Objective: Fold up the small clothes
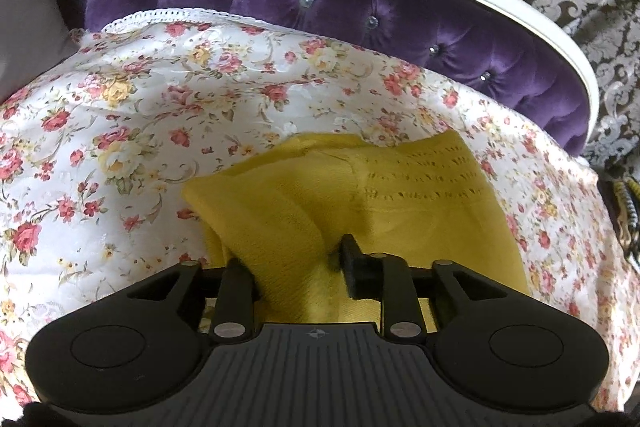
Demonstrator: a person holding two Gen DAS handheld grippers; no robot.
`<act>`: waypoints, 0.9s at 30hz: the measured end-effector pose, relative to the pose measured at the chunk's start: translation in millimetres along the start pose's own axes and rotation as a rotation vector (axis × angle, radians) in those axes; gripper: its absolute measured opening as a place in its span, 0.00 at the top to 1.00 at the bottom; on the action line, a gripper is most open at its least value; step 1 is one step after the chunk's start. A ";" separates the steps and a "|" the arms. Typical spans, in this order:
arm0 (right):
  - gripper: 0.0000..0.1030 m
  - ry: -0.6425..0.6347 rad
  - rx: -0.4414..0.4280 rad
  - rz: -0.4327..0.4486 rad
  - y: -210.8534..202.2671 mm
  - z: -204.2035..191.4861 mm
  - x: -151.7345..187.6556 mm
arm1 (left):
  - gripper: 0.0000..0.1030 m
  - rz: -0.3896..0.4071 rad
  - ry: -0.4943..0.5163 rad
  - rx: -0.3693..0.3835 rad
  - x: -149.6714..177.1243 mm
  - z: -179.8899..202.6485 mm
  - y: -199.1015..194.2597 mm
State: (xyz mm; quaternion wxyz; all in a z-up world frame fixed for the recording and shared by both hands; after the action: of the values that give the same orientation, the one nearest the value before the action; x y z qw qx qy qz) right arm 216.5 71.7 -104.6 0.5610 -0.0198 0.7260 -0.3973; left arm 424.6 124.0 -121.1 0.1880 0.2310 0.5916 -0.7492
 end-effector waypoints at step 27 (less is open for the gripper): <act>0.29 0.302 0.072 0.136 8.7 223.5 -49.8 | 0.56 0.331 0.281 -0.198 37.9 27.5 -22.7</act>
State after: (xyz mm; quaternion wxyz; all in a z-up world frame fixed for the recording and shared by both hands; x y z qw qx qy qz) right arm 424.1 -22.6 -82.3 0.4713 0.1095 0.7871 -0.3825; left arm 377.4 102.2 -119.2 0.2458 0.4072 0.6365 -0.6071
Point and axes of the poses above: each gripper's, at about its wrist camera, not at the fingertips, and y roughly the way its jaws point, z to its right, x to its underside, the point moved 7 cm from there along y, roughly the way its jaws point, and after that the axes turned 9 degrees about -x, right-handed, at the moved point
